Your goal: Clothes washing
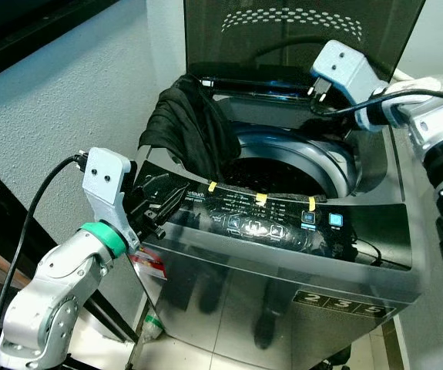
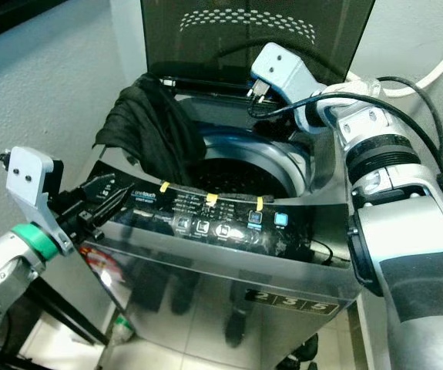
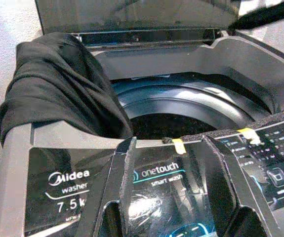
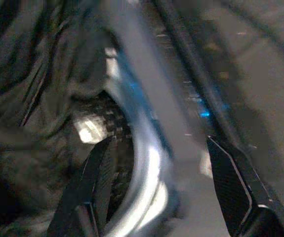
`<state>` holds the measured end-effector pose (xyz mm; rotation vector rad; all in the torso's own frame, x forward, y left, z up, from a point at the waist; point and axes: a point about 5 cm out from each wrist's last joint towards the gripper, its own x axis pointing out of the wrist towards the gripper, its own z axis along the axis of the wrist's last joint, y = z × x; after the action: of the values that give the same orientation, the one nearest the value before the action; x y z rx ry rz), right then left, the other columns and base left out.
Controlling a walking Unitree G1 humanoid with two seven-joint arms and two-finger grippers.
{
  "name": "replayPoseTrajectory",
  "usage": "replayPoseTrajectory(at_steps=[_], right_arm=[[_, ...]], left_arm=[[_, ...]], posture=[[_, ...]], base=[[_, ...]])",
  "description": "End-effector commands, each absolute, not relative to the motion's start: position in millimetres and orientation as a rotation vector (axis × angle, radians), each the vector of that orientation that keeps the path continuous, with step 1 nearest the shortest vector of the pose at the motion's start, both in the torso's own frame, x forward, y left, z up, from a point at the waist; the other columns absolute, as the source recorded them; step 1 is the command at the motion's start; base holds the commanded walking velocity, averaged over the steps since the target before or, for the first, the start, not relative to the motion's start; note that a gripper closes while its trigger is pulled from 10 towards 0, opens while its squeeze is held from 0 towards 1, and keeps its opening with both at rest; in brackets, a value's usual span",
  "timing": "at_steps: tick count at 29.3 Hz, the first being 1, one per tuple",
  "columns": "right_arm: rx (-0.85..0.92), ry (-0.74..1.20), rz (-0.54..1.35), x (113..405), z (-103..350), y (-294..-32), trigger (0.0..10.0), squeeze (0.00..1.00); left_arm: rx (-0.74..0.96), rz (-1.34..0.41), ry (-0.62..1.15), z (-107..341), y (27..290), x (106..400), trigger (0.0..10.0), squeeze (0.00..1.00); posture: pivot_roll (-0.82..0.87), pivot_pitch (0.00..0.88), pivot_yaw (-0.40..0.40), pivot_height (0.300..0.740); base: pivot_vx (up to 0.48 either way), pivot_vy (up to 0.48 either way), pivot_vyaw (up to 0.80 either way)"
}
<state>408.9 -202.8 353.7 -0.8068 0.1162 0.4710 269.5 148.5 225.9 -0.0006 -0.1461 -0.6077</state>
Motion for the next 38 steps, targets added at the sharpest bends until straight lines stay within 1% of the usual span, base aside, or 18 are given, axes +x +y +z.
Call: replayPoseTrajectory(at_steps=[1, 7, 8, 9, 10, 15, 16, 17, 18, 22, 23, 24, 26, 27, 31, 34, 37, 38], right_arm=[[-0.805, 0.075, 0.431, 406.6, 370.1, -205.5, 10.0, 0.00], [-0.814, 0.019, 0.381, 401.8, 387.9, -214.1, 10.0, 0.00], [-0.806, 0.016, 0.391, 400.8, 389.6, -214.6, 10.0, 0.29], [-0.806, 0.016, 0.391, 400.8, 389.6, -214.6, 10.0, 0.29], [-0.797, 0.016, 0.401, 400.2, 390.5, -214.4, 10.0, 1.00], [-0.791, 0.005, 0.407, 400.7, 389.8, -211.9, 10.0, 1.00], [-0.781, -0.009, 0.385, 401.4, 390.9, -211.5, 10.0, 0.16], [-0.781, -0.009, 0.385, 401.4, 390.9, -211.5, 10.0, 0.16], [-0.754, -0.045, 0.345, 401.3, 396.6, -212.6, 10.0, 0.00], [-0.700, -0.104, 0.302, 400.1, 405.9, -213.9, 10.0, 0.00], [-0.631, -0.158, 0.289, 398.9, 411.8, -213.9, 10.0, 0.32], [-0.566, -0.213, 0.290, 398.5, 413.3, -212.1, 10.0, 1.00], [-0.499, -0.265, 0.290, 398.2, 413.6, -210.5, 10.0, 1.00], [-0.428, -0.323, 0.275, 399.2, 410.1, -207.5, 10.0, 0.00], [-0.105, -0.412, 0.260, 402.5, 386.1, -197.3, 10.0, 0.00], [0.002, -0.402, 0.273, 403.2, 372.8, -192.2, 10.0, 0.00], [0.211, -0.364, 0.272, 396.4, 327.8, -175.9, 10.0, 0.00], [0.211, -0.364, 0.272, 396.4, 327.8, -175.9, 10.0, 0.00]], left_arm=[[0.009, -0.626, -0.127, 224.2, 147.7, 268.0, 10.0, 0.00], [0.011, -0.638, -0.121, 225.8, 149.5, 267.2, 10.0, 0.00], [0.010, -0.638, -0.122, 226.6, 150.1, 267.9, 10.0, 0.00], [0.010, -0.638, -0.122, 226.6, 150.1, 267.9, 10.0, 0.00], [0.009, -0.639, -0.124, 227.5, 150.5, 268.6, 10.0, 0.00], [0.010, -0.638, -0.132, 229.6, 149.7, 272.8, 10.0, 0.00], [0.009, -0.635, -0.136, 230.3, 149.1, 274.4, 10.0, 0.00], [0.009, -0.635, -0.136, 230.3, 149.1, 274.4, 10.0, 0.00], [0.028, -0.601, -0.124, 228.0, 150.1, 276.9, 10.0, 0.00], [0.045, -0.547, -0.112, 224.3, 153.0, 279.3, 10.0, 0.00], [0.048, -0.513, -0.112, 222.5, 156.0, 279.7, 10.0, 0.00], [0.047, -0.476, -0.120, 222.1, 159.9, 280.2, 10.0, 0.00], [0.048, -0.436, -0.128, 221.8, 164.3, 280.3, 10.0, 0.00], [0.048, -0.422, -0.135, 223.5, 165.7, 281.2, 10.0, 0.00], [0.043, -0.402, -0.163, 231.2, 168.1, 283.4, 10.0, 0.00], [0.042, -0.391, -0.176, 234.5, 169.2, 284.6, 10.0, 0.00], [0.032, -0.339, -0.212, 239.8, 171.5, 286.1, 10.0, 0.00], [0.032, -0.339, -0.212, 239.8, 171.5, 286.1, 10.0, 0.00]], posture=[[0.16, 0.017, 0.108, 0.740], [0.17, 0.031, 0.127, 0.740], [0.17, 0.031, 0.127, 0.740], [0.17, 0.031, 0.127, 0.740], [0.17, 0.035, 0.134, 0.740], [0.17, 0.034, 0.134, 0.740], [0.17, 0.034, 0.134, 0.740], [0.17, 0.034, 0.134, 0.740], [0.16, 0.029, 0.109, 0.740], [0.16, 0.028, 0.100, 0.740], [0.15, 0.025, 0.092, 0.740], [0.15, 0.021, 0.091, 0.740], [0.15, 0.019, 0.092, 0.740], [0.14, 0.018, 0.092, 0.740], [0.14, 0.020, 0.088, 0.740], [0.14, 0.023, 0.084, 0.740], [0.12, 0.035, 0.067, 0.740], [0.12, 0.035, 0.067, 0.740]], base=[[0.000, 0.000, 0.00], [0.000, 0.000, 0.00], [0.000, 0.000, 0.00], [0.000, 0.000, 0.00], [0.000, 0.000, 0.00], [0.000, 0.000, 0.00], [0.000, 0.000, 0.00], [0.000, 0.000, 0.00], [0.000, 0.000, 0.00], [0.000, 0.000, 0.00], [0.000, 0.000, 0.00], [0.000, 0.000, 0.00], [0.000, 0.000, 0.00], [0.000, 0.000, 0.00], [0.000, 0.000, 0.00], [0.000, 0.000, 0.00], [0.000, 0.000, 0.00], [0.000, 0.000, 0.00]])
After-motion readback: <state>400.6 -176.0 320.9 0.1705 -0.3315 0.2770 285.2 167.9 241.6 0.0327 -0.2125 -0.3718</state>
